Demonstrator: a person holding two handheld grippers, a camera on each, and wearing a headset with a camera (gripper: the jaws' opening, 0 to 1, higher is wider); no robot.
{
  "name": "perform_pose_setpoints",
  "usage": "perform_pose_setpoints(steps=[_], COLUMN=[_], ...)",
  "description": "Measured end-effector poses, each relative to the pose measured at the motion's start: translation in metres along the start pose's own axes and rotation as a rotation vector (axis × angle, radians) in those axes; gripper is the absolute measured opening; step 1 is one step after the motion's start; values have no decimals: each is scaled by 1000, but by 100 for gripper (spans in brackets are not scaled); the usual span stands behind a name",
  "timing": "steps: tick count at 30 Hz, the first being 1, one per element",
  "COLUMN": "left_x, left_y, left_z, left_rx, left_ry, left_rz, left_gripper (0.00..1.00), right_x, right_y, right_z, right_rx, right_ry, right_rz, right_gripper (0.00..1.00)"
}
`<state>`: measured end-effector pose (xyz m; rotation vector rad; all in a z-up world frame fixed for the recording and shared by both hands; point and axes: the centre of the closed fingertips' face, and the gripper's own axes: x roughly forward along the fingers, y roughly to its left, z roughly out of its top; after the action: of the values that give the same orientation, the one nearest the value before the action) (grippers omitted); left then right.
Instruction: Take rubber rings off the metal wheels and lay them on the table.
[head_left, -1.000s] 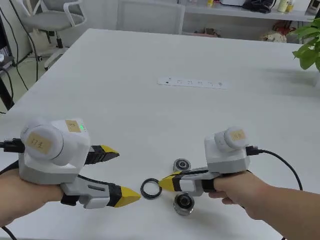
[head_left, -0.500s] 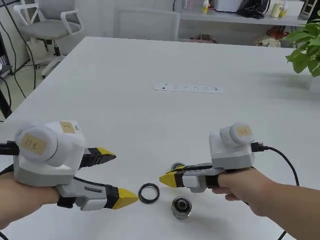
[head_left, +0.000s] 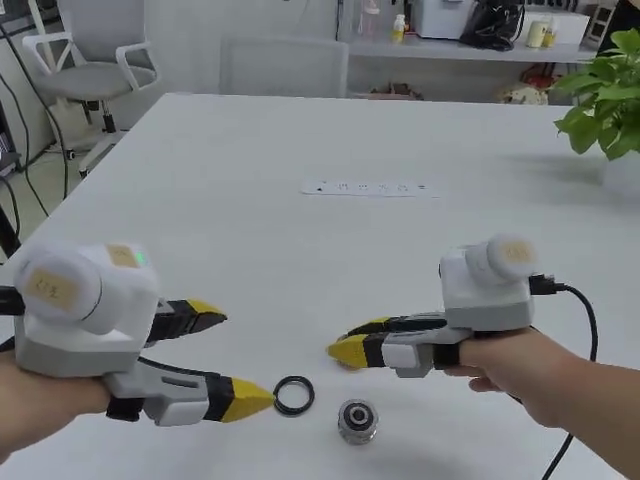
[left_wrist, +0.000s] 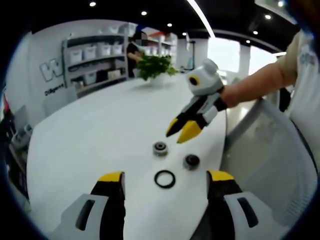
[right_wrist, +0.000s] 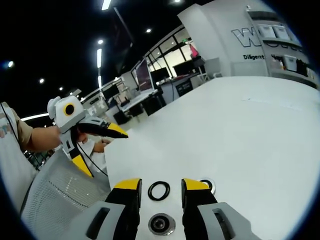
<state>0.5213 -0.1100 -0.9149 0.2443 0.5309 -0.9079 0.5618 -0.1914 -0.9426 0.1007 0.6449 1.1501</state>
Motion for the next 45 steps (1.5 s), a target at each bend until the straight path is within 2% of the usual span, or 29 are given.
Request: perform_pose_setpoints(steps=[9, 21, 24, 32, 45], left_x=[-5, -10, -12, -15, -21], left_y=[-6, -11, -13, -16, -16], left_z=[4, 11, 12, 12, 5], left_rx=[-6, -20, -19, -12, -29], left_ry=[-9, -30, -36, -43, -52], left_rz=[2, 0, 1, 7, 30], left_gripper=[68, 68, 69, 71, 74], right_x=[-26, -58, -66, -82, -98], right_y=[1, 1, 2, 4, 5], right_z=[3, 2, -3, -15, -39], right_rx=[-48, -126, -165, -208, -221], right_ry=[-27, -39, -27, -13, 6], right_rz=[-24, -67, -82, -112, -150], right_gripper=[40, 48, 51, 57, 66])
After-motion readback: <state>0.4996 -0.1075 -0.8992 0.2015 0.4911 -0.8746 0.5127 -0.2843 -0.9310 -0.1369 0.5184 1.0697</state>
